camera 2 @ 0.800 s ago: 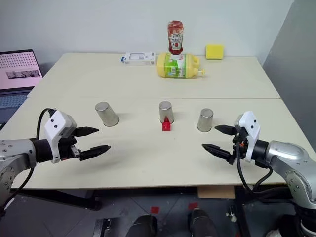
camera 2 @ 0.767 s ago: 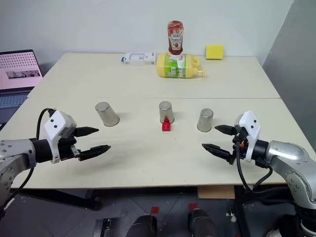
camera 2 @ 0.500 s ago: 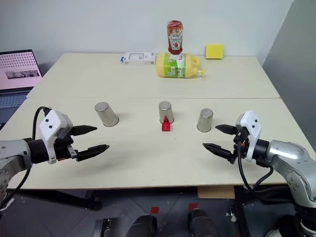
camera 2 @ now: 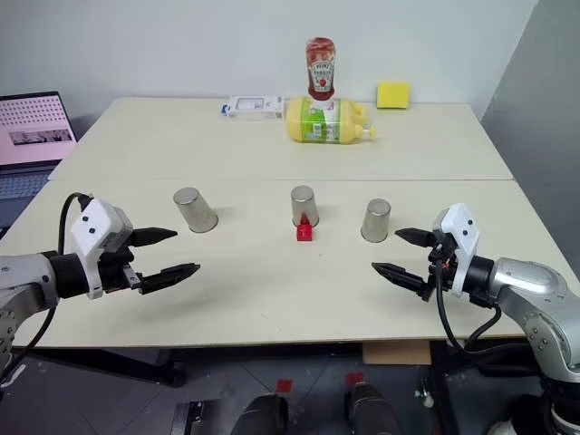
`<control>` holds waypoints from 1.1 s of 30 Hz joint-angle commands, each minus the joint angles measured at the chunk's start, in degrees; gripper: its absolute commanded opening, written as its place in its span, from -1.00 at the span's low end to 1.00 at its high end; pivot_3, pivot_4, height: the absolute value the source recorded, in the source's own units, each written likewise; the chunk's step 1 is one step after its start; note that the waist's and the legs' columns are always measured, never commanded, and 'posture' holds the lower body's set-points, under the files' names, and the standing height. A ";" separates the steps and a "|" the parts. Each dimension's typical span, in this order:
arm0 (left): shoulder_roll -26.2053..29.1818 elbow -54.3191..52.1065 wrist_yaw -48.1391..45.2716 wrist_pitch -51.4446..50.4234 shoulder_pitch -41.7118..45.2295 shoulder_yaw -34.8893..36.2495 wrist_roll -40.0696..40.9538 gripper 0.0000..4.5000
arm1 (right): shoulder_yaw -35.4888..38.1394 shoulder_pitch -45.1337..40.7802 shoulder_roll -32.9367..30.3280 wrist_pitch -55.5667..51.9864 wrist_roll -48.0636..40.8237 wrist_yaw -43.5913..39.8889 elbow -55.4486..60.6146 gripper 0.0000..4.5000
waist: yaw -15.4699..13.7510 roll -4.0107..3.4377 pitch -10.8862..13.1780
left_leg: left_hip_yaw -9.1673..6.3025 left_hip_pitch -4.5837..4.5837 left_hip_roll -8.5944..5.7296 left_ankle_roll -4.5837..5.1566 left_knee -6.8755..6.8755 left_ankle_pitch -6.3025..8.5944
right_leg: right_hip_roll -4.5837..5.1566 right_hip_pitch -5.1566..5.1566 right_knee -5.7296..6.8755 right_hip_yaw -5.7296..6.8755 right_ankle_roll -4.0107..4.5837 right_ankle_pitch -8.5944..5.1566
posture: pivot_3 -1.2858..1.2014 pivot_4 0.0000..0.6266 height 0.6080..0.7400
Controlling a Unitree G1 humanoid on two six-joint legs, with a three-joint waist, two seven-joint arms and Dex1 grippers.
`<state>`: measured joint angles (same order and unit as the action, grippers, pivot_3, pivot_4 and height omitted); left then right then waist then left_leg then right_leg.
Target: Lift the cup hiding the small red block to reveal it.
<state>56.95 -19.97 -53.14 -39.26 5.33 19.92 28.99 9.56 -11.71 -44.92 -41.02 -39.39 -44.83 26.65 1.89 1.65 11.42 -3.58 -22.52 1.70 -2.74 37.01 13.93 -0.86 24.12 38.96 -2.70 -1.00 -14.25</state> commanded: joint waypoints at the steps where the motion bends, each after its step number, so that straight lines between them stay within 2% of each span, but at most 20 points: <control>1: 0.82 -0.46 -0.28 1.08 0.23 0.85 -0.23 0.98 | 1.27 -0.39 0.01 0.45 -0.48 0.54 1.88 1.00 | -0.01 0.00 0.00 | 0.00 0.00 0.00 0.00 0.00 0.00 | 0.00 0.00 0.00 0.00 0.00 0.00 | 0.03 -0.52 1.00; 19: 0.75 0.72 -0.12 1.60 2.64 -1.87 -0.41 0.98 | 0.90 -2.70 0.71 -1.17 -1.29 2.60 2.95 1.00 | 0.01 0.00 0.00 | 0.00 0.00 0.00 0.00 0.00 0.00 | 0.00 0.00 0.00 0.00 0.00 0.00 | 0.03 -0.52 1.00; 33: 0.61 2.80 -0.08 2.79 5.10 -3.42 -1.88 0.98 | 0.90 -2.18 -0.30 -0.24 -0.22 1.13 2.29 1.00 | -0.02 0.00 0.00 | -0.02 0.00 0.00 0.00 0.00 0.00 | 0.00 0.00 0.01 0.01 0.00 0.00 | 0.03 -0.52 1.00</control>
<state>56.96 -16.69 -53.19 -37.33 9.47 15.99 27.51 9.45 -13.43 -44.47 -42.26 -39.46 -43.08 27.41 1.87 1.65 11.42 -3.59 -22.52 1.70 -2.74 37.02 13.93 -0.86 24.11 38.97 -2.69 -1.00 -14.24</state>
